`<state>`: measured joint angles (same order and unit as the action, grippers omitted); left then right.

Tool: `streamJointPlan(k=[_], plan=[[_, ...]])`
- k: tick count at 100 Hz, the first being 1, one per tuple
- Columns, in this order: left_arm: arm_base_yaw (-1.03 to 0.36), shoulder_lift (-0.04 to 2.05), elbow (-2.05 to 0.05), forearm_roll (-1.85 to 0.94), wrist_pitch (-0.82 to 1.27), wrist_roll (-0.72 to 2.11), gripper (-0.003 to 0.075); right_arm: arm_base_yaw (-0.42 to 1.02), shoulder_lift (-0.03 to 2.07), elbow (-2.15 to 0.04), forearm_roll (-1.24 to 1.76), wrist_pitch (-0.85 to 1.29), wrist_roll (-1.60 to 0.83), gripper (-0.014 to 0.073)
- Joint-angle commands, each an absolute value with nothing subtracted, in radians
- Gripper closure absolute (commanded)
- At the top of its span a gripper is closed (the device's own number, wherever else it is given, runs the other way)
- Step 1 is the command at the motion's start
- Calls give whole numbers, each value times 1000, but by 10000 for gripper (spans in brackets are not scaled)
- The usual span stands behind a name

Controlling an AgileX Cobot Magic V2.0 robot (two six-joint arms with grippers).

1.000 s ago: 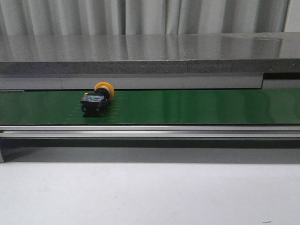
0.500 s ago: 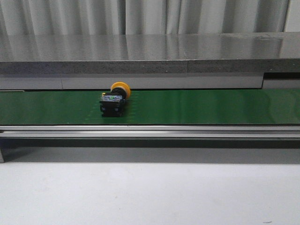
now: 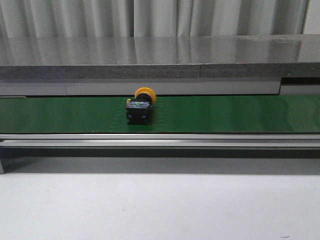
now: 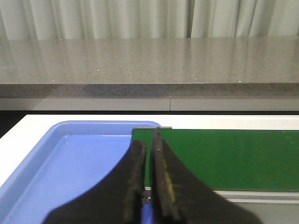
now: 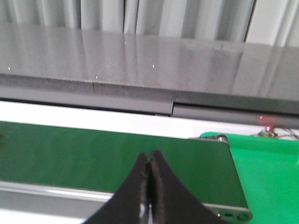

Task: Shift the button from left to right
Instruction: 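Open the left gripper and withdraw it while the belt carries the button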

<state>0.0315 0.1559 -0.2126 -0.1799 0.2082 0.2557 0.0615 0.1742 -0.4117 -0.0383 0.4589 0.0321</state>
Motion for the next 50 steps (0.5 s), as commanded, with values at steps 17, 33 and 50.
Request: streamJointPlan(k=[17,33,50], plan=[[23,167,-242,-191,120,256,715,60,463,-633,-37,575,29,662],[23,167,-242,-191,120,256,715,60,631,-723,-32,606,29,662],[23,167,-242,-191,120,256,715,60,774,-762,-26,602,29,662]])
